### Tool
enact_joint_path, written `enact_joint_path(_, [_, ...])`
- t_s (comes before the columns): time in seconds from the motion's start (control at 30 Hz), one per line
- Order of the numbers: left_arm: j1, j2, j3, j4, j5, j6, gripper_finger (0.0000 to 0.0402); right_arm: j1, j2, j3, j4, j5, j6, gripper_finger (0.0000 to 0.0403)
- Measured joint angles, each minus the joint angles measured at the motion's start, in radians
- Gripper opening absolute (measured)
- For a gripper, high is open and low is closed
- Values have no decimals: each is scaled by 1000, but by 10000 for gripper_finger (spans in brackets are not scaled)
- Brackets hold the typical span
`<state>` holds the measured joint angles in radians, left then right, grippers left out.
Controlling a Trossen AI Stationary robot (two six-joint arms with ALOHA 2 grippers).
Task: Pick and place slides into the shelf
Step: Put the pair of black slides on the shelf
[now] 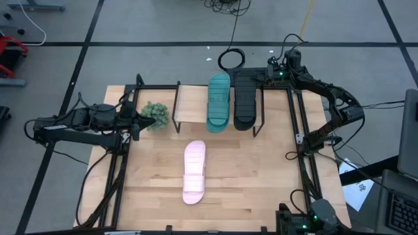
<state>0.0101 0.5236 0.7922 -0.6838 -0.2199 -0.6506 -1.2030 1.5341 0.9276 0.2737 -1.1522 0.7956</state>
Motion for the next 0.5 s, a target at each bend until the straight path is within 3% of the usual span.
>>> enact_joint_path(0.5, [0, 0, 0, 0, 0, -2, 33, -15, 0, 0, -21, -2, 6, 153])
